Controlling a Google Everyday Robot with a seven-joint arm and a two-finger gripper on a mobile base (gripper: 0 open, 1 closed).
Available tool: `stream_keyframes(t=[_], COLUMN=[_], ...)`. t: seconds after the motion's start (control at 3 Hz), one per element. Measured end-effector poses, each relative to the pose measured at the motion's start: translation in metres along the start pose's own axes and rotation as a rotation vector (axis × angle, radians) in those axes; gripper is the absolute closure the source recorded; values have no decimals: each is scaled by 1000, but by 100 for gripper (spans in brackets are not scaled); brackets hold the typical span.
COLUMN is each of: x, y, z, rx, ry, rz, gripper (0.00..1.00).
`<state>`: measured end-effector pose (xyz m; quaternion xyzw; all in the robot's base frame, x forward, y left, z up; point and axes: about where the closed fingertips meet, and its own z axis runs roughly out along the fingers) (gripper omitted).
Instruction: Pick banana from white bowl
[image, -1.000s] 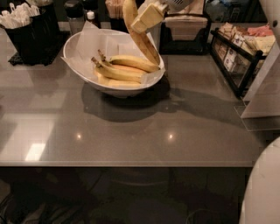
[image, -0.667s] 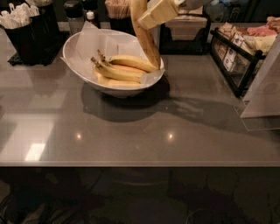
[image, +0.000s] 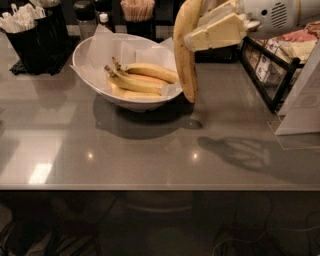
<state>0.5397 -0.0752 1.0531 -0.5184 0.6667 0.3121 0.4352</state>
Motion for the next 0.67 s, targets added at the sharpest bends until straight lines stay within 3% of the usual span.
stream_keyframes(t=[0.33,0.67], x=[10,10], y=[14,15], z=[-8,-10], rx=[-44,-44], ry=[-60,-66], rz=[50,54], gripper=[100,100])
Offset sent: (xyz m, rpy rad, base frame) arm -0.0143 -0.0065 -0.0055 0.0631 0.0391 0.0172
